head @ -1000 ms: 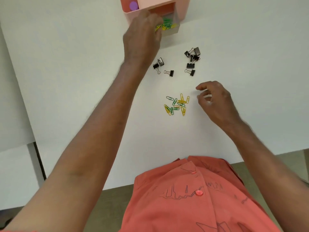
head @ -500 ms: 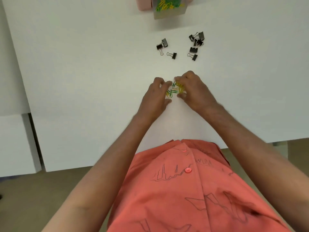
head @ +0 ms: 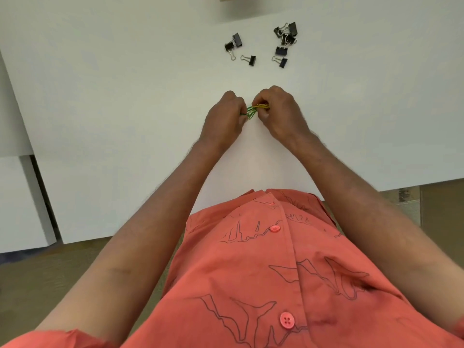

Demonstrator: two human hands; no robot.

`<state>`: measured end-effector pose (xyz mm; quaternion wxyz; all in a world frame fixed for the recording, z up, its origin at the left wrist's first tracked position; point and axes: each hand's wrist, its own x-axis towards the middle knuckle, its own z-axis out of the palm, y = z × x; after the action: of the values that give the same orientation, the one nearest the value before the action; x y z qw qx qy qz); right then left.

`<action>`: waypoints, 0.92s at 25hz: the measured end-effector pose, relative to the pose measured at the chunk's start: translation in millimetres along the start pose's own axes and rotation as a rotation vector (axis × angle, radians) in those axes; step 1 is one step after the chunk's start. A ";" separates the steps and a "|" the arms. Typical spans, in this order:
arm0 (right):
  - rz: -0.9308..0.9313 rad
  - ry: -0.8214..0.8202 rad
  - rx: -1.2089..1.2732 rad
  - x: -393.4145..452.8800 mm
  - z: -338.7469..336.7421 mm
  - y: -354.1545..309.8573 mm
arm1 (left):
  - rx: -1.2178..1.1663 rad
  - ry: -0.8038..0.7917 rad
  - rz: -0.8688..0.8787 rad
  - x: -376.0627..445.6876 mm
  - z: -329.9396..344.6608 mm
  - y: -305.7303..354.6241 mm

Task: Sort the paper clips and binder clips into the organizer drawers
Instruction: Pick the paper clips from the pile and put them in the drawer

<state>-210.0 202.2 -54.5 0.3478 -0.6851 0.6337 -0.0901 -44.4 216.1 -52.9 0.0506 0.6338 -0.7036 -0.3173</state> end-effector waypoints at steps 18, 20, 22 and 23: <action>-0.106 0.293 0.357 129.7 -124.9 -56.4 | 0.029 -0.064 0.053 -8.3 7.1 -4.9; -0.178 0.289 0.104 153.6 -120.1 -67.1 | 0.040 -0.051 0.063 -3.4 5.8 -5.0; -0.206 0.272 -0.087 170.1 -108.0 -69.1 | 0.026 -0.042 0.058 0.6 5.1 -6.5; -0.206 0.272 -0.144 175.0 -102.2 -67.9 | 0.025 -0.041 0.053 2.2 5.2 -7.0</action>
<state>-181.3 -0.8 5.9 0.1979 -0.7510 0.6061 -0.1715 -41.2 216.1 -61.3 0.0369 0.6089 -0.7250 -0.3198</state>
